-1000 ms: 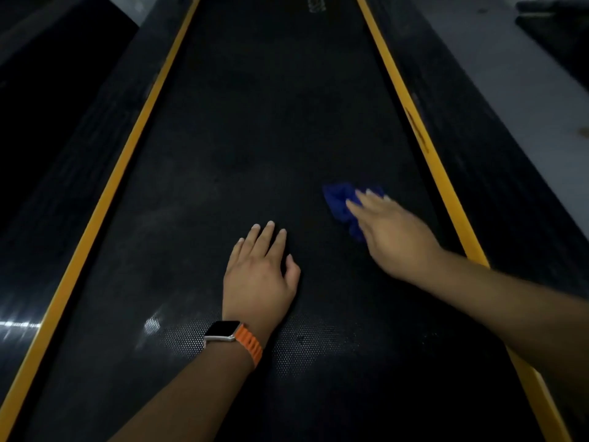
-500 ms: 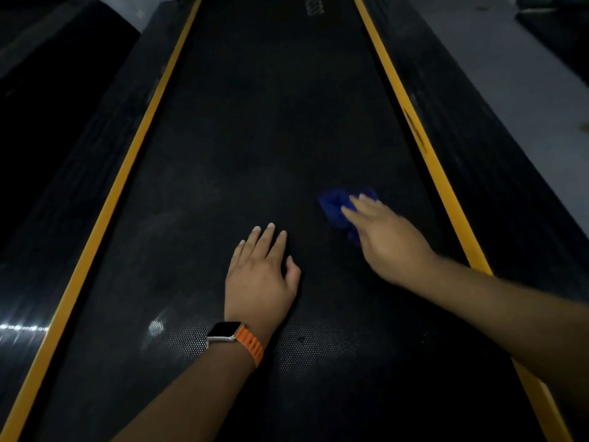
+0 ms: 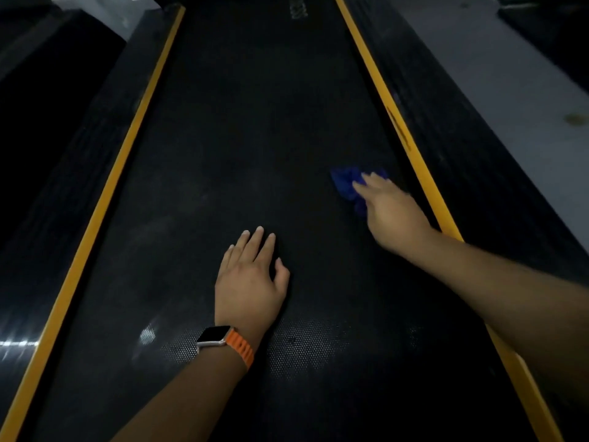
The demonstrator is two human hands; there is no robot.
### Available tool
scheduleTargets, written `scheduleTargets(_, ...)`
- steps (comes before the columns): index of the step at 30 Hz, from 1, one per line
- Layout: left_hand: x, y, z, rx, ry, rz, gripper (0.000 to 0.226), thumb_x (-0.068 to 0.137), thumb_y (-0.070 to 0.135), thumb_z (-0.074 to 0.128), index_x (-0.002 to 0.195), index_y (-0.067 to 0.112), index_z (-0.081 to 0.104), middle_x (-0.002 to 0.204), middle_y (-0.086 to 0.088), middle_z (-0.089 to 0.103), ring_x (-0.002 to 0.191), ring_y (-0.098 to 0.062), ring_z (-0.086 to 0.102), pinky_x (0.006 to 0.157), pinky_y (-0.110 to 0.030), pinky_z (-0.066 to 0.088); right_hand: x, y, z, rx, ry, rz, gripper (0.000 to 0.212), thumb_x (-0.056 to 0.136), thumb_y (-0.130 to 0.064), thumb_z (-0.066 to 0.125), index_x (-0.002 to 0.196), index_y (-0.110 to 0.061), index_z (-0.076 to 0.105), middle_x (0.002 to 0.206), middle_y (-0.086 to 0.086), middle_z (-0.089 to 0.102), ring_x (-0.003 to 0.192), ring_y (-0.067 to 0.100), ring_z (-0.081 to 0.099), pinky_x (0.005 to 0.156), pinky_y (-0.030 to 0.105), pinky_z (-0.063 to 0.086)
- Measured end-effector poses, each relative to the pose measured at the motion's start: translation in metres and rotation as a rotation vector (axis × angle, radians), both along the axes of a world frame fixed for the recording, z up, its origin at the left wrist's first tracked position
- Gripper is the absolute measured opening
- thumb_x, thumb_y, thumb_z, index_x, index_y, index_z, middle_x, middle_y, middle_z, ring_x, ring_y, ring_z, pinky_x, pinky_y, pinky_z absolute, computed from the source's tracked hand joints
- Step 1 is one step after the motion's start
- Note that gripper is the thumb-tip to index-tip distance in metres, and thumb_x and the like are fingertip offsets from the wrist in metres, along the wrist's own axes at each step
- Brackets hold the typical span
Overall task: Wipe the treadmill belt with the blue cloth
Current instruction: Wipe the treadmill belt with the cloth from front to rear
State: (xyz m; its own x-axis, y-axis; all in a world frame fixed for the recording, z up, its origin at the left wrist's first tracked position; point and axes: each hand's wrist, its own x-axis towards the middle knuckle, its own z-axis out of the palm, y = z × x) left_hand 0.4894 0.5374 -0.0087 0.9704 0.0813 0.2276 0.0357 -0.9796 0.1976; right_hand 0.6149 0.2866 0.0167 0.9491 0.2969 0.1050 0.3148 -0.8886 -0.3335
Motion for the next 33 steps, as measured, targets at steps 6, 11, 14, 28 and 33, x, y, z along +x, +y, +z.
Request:
scheduleTargets(6, -0.001, -0.002, 0.0, 0.004, 0.0, -0.001, 0.056, 0.099, 0.041, 0.037, 0.142, 0.014, 0.06, 0.154, -0.008, 0.052, 0.147, -0.028, 0.043, 0.121, -0.049, 0.035, -0.097, -0.043, 0.006, 0.0, 0.11, 0.228, 0.061, 0.096, 0.001, 0.044, 0.151, -0.02, 0.031, 0.159, -0.006, 0.017, 0.149, 0.009, 0.007, 0.119, 0.023, -0.001)
scheduleTargets(11, 0.001, -0.001, 0.001, -0.005, 0.0, 0.001, 0.057, 0.098, 0.043, 0.035, 0.142, 0.016, 0.061, 0.155, -0.006, 0.051, 0.147, -0.026, 0.042, 0.121, -0.048, 0.034, 0.044, -0.006, 0.011, -0.014, 0.079, -0.093, 0.061, 0.094, -0.005, 0.051, 0.152, -0.011, 0.033, 0.16, 0.013, 0.024, 0.148, 0.028, 0.021, 0.122, 0.035, 0.013)
scheduleTargets(14, 0.001, 0.0, 0.0, -0.013, -0.021, 0.006, 0.056, 0.098, 0.042, 0.037, 0.141, 0.016, 0.062, 0.154, -0.006, 0.052, 0.147, -0.026, 0.043, 0.121, -0.048, 0.035, 0.073, 0.01, 0.011, -0.001, 0.085, -0.235, 0.062, 0.094, -0.007, 0.053, 0.152, -0.009, 0.031, 0.16, 0.014, 0.024, 0.148, 0.029, 0.02, 0.122, 0.037, 0.014)
scheduleTargets(28, 0.0, -0.002, 0.0, 0.024, -0.013, 0.0, 0.056, 0.1, 0.041, 0.036, 0.142, 0.015, 0.061, 0.154, -0.007, 0.052, 0.147, -0.027, 0.043, 0.122, -0.046, 0.033, -0.014, -0.006, 0.006, -0.045, 0.041, -0.061, 0.056, 0.092, -0.004, 0.05, 0.147, -0.005, 0.039, 0.156, 0.017, 0.031, 0.146, 0.034, 0.025, 0.122, 0.041, 0.016)
scheduleTargets(33, 0.001, -0.001, -0.001, 0.019, -0.041, 0.006, 0.055, 0.097, 0.04, 0.038, 0.139, 0.015, 0.064, 0.151, -0.008, 0.055, 0.144, -0.028, 0.047, 0.12, -0.047, 0.037, 0.049, 0.125, 0.007, -0.111, -0.02, -0.249, 0.057, 0.09, -0.021, 0.05, 0.143, -0.004, 0.04, 0.151, 0.019, 0.036, 0.141, 0.035, 0.03, 0.118, 0.045, 0.023)
